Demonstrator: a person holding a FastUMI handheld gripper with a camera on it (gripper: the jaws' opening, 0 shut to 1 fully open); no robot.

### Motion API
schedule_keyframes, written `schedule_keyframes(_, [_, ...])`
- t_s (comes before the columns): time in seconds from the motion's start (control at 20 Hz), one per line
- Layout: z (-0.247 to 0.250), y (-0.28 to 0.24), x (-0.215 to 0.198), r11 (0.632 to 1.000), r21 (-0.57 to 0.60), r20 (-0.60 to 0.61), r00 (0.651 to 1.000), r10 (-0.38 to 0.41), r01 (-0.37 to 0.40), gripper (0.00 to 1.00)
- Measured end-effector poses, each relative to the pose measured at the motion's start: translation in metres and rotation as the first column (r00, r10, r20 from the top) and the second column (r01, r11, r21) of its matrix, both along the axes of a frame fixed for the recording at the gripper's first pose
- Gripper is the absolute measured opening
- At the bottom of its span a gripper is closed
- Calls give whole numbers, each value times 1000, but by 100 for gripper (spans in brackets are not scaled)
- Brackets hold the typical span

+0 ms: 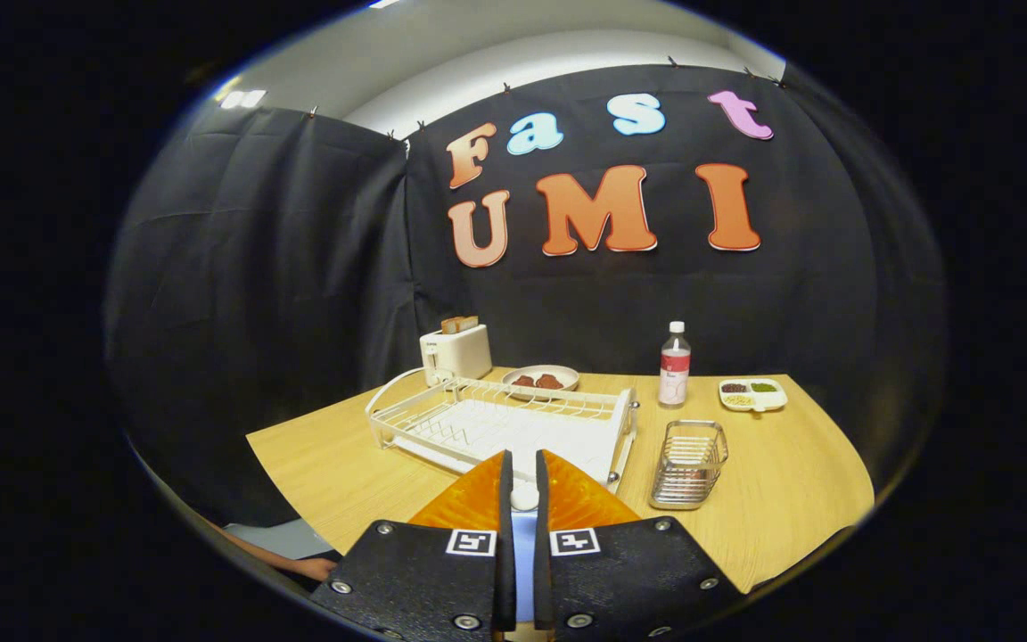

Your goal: Take the plate from the dish rack, then take the spoon from the basket and place it into the plate.

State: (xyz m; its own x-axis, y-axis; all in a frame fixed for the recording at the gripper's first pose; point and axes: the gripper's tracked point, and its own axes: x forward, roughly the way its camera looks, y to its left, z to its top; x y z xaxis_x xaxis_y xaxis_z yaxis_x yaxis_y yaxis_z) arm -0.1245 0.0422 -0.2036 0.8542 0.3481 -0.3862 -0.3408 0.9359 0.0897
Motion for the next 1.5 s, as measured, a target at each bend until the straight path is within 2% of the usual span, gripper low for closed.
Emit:
schedule_keyframes(0.2, [-34, 4, -3, 1000, 20, -65, 998, 17, -16, 8])
schedule_keyframes(0.3, [-39, 5, -8, 999, 10, -59, 998, 34, -33, 8])
schedule_keyframes(0.7, [-65, 4, -34, 996, -25, -136, 987, 87, -91, 17])
schedule_keyframes(0.8, [-59, 3, -30, 997, -11, -121, 989, 81, -83, 25])
schedule_keyframes(0.9, [-46, 0, -19, 998, -11, -70, 996, 57, -58, 38])
schedule_keyframes(0.95, [-37, -2, -14, 999, -10, -38, 998, 46, -46, 50])
schedule_keyframes(1.05, [-21, -6, 0, 1000, -3, 22, 1000, 19, -19, 60])
schedule_keyframes(1.25, [2, -14, 25, 999, 15, 101, 994, -33, 31, 76])
schedule_keyframes(1.4, [26, -18, 40, 998, 10, 184, 981, -62, 61, 83])
schedule_keyframes(1.5, [40, -23, 48, 996, 6, 233, 968, -90, 91, 91])
